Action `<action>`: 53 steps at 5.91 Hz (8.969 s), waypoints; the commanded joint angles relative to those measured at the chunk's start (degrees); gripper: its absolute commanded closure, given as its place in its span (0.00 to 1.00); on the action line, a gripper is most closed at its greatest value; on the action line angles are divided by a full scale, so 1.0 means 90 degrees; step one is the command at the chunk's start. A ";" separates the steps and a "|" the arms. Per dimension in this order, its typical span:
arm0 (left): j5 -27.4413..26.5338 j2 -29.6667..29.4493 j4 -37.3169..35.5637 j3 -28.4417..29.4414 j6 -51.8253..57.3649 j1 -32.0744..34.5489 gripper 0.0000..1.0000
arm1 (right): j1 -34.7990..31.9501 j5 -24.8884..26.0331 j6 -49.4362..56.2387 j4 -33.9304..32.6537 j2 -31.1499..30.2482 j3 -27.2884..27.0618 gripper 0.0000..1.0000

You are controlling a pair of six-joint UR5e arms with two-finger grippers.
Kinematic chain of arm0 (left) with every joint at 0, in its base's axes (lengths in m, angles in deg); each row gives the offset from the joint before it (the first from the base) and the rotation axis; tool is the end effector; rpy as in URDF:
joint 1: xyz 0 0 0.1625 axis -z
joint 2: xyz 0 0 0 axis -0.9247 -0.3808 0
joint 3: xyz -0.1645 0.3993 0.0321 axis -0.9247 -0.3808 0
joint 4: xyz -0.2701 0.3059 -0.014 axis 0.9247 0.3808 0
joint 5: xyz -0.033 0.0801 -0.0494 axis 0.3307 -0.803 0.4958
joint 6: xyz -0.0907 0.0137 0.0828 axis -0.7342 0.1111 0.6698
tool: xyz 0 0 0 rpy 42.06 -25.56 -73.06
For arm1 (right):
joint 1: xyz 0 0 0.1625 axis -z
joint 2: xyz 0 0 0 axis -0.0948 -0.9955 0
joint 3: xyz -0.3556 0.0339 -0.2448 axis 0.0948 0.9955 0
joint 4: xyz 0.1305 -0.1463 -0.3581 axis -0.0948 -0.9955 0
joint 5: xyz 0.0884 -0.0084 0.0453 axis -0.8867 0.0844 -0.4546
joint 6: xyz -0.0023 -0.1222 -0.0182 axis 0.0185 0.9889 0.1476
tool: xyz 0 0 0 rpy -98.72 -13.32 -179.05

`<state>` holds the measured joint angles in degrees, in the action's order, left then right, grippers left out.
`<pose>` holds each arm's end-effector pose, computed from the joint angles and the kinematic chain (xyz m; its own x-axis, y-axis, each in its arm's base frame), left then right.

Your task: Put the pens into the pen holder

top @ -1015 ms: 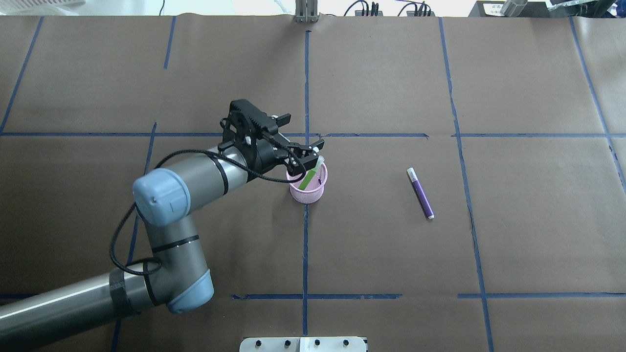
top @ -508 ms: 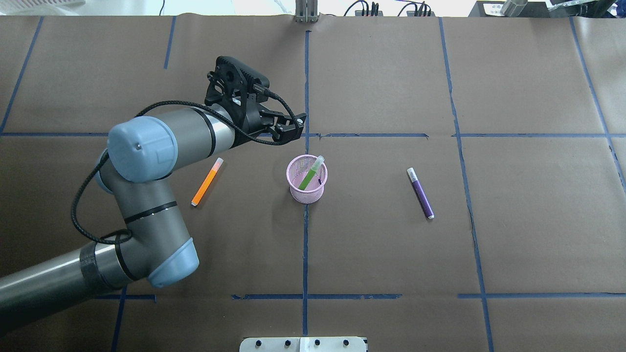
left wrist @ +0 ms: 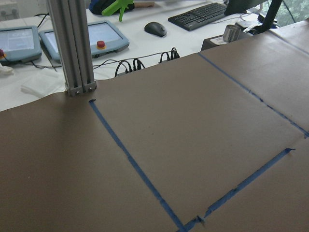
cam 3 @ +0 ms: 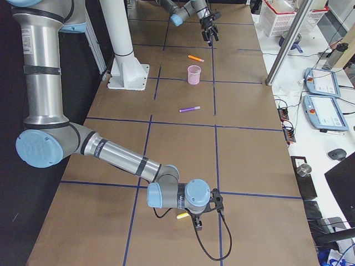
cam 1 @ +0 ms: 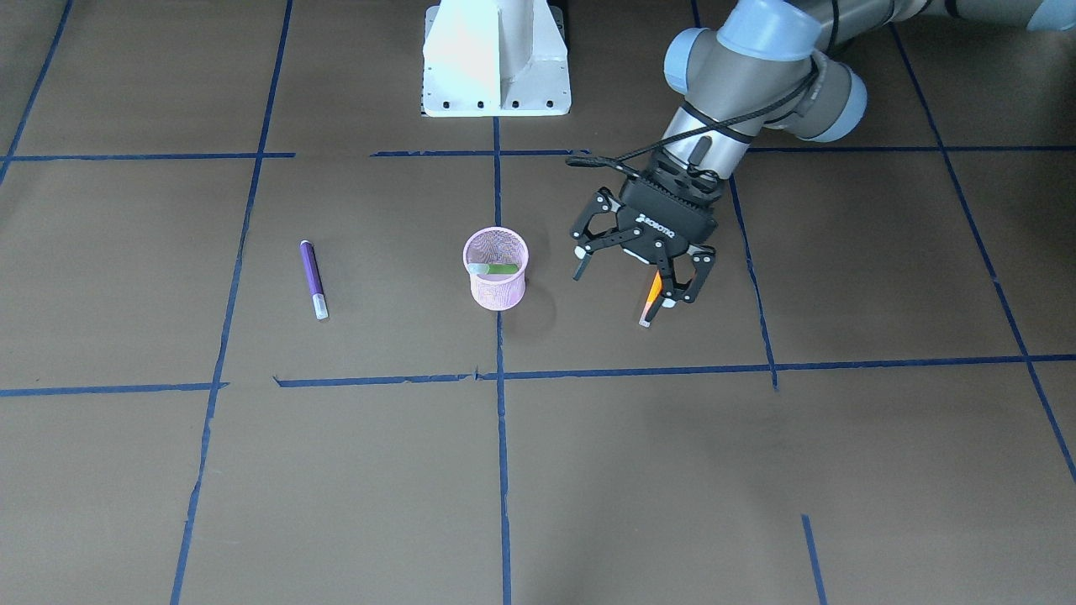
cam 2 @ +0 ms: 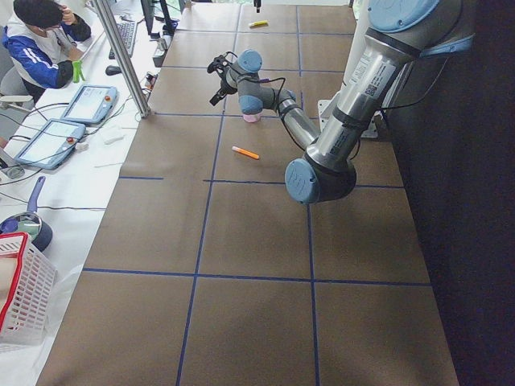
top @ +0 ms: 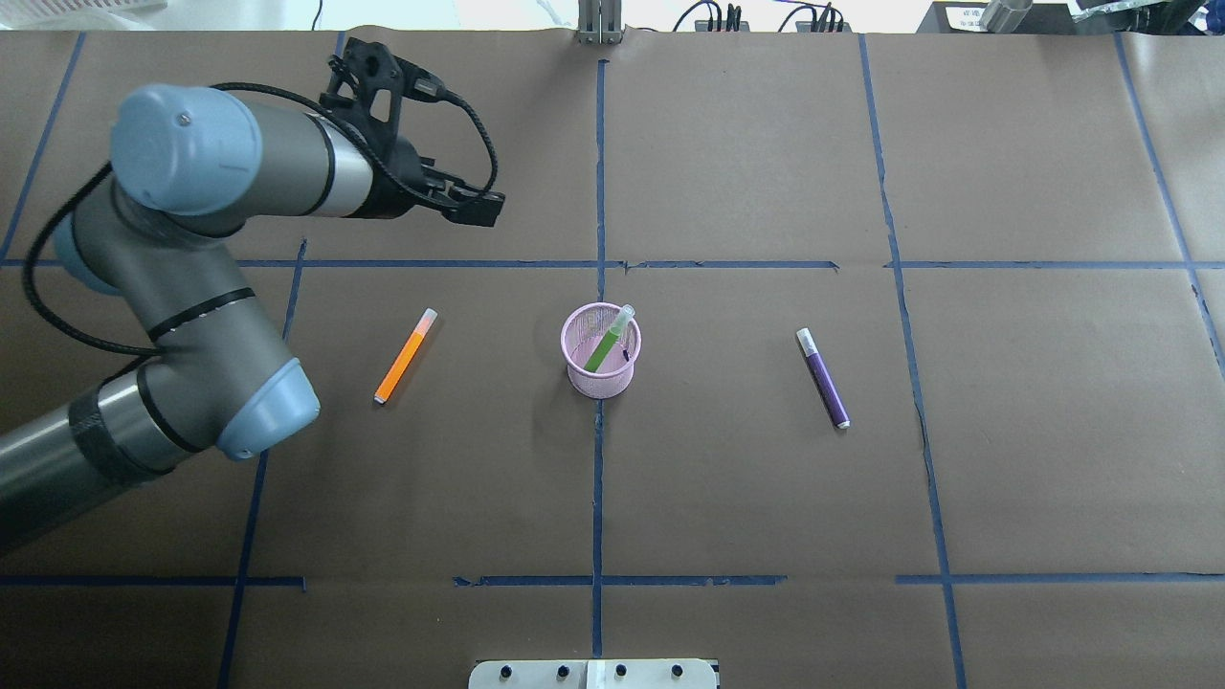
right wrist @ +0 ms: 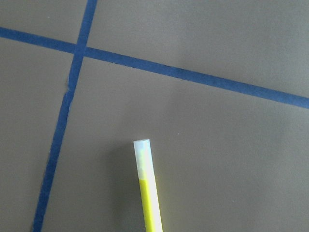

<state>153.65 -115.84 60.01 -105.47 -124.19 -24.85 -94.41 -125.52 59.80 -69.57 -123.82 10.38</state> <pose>0.4143 -0.5265 0.2365 0.5324 0.5152 -0.6716 0.1504 0.7233 0.6740 0.0374 -0.4668 0.8236 0.6901 -0.2363 0.6840 0.1478 0.9713 0.1864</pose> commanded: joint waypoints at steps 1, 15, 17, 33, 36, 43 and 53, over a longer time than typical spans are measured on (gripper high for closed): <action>0.0225 0.0314 -0.0218 -0.0195 0.0044 0.0161 0.00 | 0.0440 0.0085 -0.0010 0.0337 0.0284 0.0245 0.00; 0.0215 0.0579 -0.0218 -0.0517 0.0053 0.0170 0.00 | 0.0745 0.0114 -0.0010 0.1199 0.0530 0.1184 0.66; 0.0215 0.0588 -0.0218 -0.0517 0.0053 0.0170 0.00 | 0.0745 0.0114 -0.0010 0.1199 0.0520 0.1165 0.74; 0.0215 0.0608 -0.0277 -0.0157 0.0122 0.0102 0.00 | 0.1597 0.0320 -0.5841 0.1521 0.1924 -0.4083 1.00; 0.0390 0.0725 -0.0247 0.0039 0.0132 0.0102 0.00 | 0.4532 0.4356 -0.7850 0.1599 0.2375 -0.5482 1.00; 0.0479 0.0745 -0.0257 0.0391 0.0454 0.0083 0.00 | 0.7746 0.8911 -0.7305 0.1639 0.3495 -0.3867 1.00; 0.0469 0.0764 -0.0247 0.0479 0.0454 0.0044 0.00 | 0.8147 0.9187 -0.7305 0.1658 0.3567 -0.3142 0.00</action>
<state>157.82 -108.90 57.84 -101.13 -120.11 -24.41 -21.10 -43.00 -5.88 -54.65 -91.85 -17.92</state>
